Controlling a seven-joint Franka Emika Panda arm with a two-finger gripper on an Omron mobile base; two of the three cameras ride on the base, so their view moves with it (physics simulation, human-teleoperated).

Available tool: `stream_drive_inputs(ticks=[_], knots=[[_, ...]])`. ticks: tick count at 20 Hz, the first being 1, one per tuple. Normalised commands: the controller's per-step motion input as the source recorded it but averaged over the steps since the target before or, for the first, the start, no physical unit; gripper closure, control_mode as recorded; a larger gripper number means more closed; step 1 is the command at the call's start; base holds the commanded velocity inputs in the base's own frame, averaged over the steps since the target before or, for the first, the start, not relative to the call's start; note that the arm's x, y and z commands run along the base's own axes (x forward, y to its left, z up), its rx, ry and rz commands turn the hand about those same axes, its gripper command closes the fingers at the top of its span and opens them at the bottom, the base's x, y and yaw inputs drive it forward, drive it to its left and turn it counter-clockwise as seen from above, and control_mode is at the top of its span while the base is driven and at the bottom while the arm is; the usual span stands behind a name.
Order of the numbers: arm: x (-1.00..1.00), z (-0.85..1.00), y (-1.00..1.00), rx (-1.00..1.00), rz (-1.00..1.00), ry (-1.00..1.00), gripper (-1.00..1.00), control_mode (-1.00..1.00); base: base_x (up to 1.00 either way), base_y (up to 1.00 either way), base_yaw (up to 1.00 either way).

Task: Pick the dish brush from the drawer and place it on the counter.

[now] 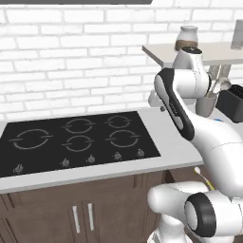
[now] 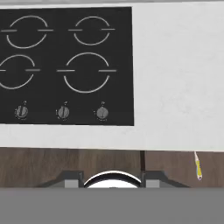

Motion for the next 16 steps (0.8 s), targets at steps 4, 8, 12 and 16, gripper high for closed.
stream_drive_inputs(ticks=[4, 8, 12, 16], knots=[[-0.49, -0.26, -0.15, 0.0, -0.07, 0.05, -1.0, -1.0, 0.0, 0.0, 0.0], [-0.77, -0.69, -0.66, 0.0, -0.33, 0.07, -1.0, -1.0, 0.0, 0.0, 0.0], [-0.54, -0.51, -0.63, 0.02, -0.38, 0.06, -1.0, -1.0, 0.0, 0.0, 0.0], [-0.22, -0.39, -0.66, 0.11, -0.21, 0.02, -1.0, -1.0, 0.0, 0.0, 0.0]])
